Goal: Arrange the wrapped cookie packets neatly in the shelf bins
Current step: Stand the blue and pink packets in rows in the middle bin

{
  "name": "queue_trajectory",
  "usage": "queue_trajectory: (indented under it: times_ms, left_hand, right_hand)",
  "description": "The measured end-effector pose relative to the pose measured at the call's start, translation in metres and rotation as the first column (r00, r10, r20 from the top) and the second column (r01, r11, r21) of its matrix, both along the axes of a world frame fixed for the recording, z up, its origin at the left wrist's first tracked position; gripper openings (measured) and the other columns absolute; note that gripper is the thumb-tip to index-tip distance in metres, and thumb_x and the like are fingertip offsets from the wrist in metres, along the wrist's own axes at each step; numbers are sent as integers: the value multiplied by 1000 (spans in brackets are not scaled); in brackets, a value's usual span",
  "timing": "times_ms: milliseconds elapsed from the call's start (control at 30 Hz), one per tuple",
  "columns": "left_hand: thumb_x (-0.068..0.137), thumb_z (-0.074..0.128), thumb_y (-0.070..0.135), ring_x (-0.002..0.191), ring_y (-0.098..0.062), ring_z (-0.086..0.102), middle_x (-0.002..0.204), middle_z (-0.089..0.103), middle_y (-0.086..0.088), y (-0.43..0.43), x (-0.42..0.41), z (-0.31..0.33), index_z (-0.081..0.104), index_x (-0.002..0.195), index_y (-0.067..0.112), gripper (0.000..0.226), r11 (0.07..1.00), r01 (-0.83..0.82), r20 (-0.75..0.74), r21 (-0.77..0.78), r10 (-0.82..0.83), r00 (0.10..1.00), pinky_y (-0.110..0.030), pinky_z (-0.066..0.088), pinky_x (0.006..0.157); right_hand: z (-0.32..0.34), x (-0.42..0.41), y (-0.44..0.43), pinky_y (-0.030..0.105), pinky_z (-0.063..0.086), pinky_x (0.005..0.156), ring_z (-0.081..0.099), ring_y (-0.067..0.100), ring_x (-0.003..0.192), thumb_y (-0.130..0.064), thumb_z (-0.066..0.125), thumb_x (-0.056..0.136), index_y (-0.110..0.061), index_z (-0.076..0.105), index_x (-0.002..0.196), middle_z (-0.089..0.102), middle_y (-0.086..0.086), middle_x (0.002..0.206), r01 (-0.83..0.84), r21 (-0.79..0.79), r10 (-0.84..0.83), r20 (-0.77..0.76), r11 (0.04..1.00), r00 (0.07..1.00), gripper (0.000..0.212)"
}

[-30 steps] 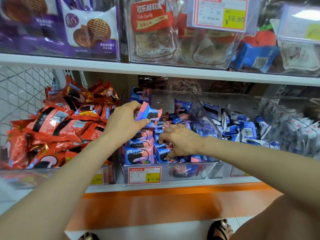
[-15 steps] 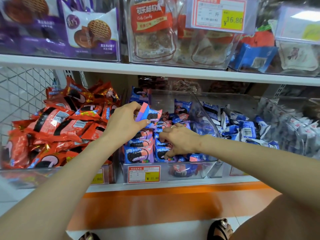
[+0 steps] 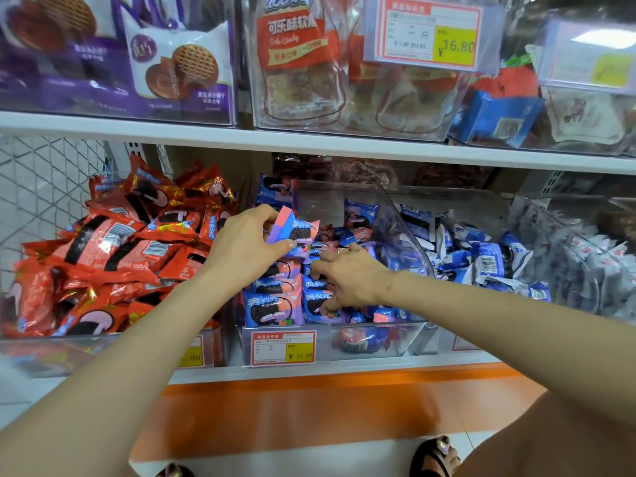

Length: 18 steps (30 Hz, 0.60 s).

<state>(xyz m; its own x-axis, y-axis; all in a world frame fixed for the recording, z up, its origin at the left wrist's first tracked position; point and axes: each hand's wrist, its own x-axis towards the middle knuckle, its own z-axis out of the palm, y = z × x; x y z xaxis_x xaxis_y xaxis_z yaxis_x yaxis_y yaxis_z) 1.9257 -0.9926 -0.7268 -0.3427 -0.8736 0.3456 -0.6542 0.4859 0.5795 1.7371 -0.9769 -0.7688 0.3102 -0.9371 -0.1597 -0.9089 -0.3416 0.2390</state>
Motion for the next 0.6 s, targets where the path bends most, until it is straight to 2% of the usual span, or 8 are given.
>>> queue_trajectory:
  times_ms: [100,200,300,333,367,433,500,600]
  left_hand:
    - [82,70,30,87,-13,51,113,62,-5,1,0,0,56,118,11,42,1000,5,4,6,-5,1000,-28,41,73]
    - [82,70,29,88,-15,53,111,63,-5,2,-1,0,56,117,11,41,1000,19,5,16,-19,1000,-29,42,73]
    - [82,70,29,85,-15,51,109,62,-3,2,-1,-2,57,115,12,39,1000,22,10,0,-22,1000,-28,39,71]
    - [82,70,28,84,-15,50,109,62,-3,1,-1,-3,57,114,12,38,1000,24,13,-9,-24,1000,-27,38,71]
    - [82,70,28,83,-15,50,109,62,-3,1,-1,-4,58,113,13,37,999,28,13,-16,-27,1000,-27,38,71]
    - [82,71,26,82,-17,51,109,62,-3,0,-2,-5,58,111,13,34,999,38,9,-27,-38,999,-29,41,72]
    - [82,70,25,81,-17,51,105,61,-2,0,-3,-5,57,108,13,31,999,47,7,-27,-47,999,-28,39,70]
    - [83,68,24,77,-16,50,90,56,3,1,-5,-3,49,97,19,25,999,47,0,11,-47,999,-25,34,59]
  right_hand:
    - [2,-1,1,38,29,95,52,26,110,-58,66,75,-20,46,128,51,3,123,13,44,-14,24,999,1000,68]
    - [14,-8,5,36,34,95,51,21,113,-60,65,74,-22,47,130,54,1,125,-11,136,-8,138,991,990,70]
    - [50,-28,1,31,45,83,55,11,95,-40,71,79,-24,59,120,62,-4,111,-34,162,-3,224,986,975,45]
    - [60,-37,-1,29,46,79,57,10,88,-24,71,81,-25,63,113,64,-3,105,-29,224,-23,226,974,974,34]
    - [67,-44,-1,28,47,76,60,13,84,-9,68,80,-26,67,109,66,-2,100,-11,307,-60,220,952,974,33]
    - [74,-50,6,28,48,75,61,19,88,6,63,78,-26,68,111,62,-2,100,-5,470,-85,171,883,982,46]
    - [68,-51,13,27,45,75,55,15,87,8,61,79,-27,63,119,53,-4,100,-24,540,-35,98,841,995,53]
    - [51,-56,16,25,41,80,42,1,71,-1,54,91,-18,60,123,40,-19,82,-12,497,-27,71,868,997,37]
